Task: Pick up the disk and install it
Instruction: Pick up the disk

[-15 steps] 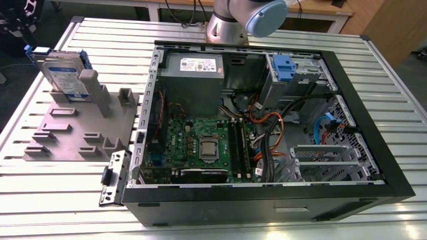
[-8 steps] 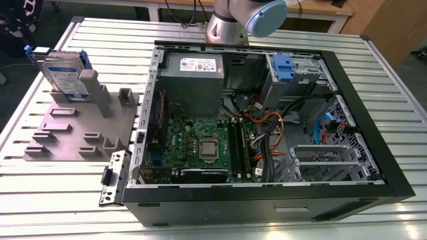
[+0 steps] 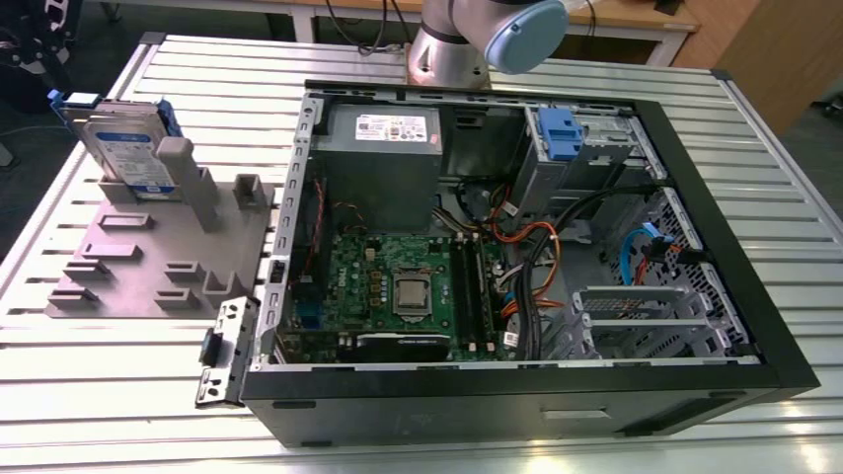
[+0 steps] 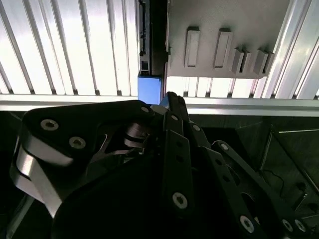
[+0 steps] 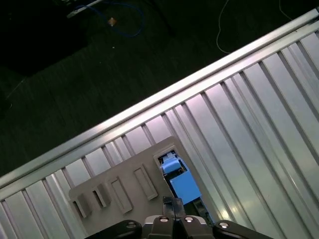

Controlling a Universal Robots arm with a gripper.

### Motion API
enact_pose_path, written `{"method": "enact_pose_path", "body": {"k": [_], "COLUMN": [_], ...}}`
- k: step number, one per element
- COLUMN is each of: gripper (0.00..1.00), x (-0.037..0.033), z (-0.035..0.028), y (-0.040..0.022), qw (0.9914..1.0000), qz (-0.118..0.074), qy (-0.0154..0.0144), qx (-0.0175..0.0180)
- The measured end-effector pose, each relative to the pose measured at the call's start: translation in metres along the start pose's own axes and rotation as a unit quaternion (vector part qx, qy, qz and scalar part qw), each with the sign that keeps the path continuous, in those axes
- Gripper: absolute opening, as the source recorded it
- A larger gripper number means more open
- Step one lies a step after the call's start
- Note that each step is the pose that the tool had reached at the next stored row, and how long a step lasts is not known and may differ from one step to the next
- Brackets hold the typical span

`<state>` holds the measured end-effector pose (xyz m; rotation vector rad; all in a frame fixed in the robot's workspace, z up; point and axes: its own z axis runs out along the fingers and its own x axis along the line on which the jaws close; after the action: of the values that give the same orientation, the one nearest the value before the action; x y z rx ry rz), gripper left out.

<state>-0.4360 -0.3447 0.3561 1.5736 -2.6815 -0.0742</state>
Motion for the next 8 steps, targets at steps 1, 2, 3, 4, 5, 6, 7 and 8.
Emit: {"method": "enact_pose_path", "body": {"k": [1,2,3,4,5,6,7,8], "gripper": [0.11,0.11,0.11,0.11,0.11,0.11,0.11,0.11], "x": [0.0,0.0,0.0,0.0,0.0001,0.0001,0.0001,0.0001], "z": [0.0,0.0,0.0,0.0001,0.0002,0.0002,0.0002,0.0001], "y": [0.0,0.0,0.0,0.0001,0.0002,0.0003,0.0003,0.0004], "qw": [1.0,1.0,1.0,1.0,0.99999,0.99996,0.99994,0.99992], "qz": [-0.001,-0.002,-0.002,-0.002,-0.002,-0.002,-0.003,-0.003], "qy": [0.0001,0.0001,-0.0001,-0.0016,-0.0044,-0.0082,-0.0108,-0.0122], "qx": [0.0,0.0001,0.0003,0.0007,0.0009,0.0,-0.0004,-0.0003]}}
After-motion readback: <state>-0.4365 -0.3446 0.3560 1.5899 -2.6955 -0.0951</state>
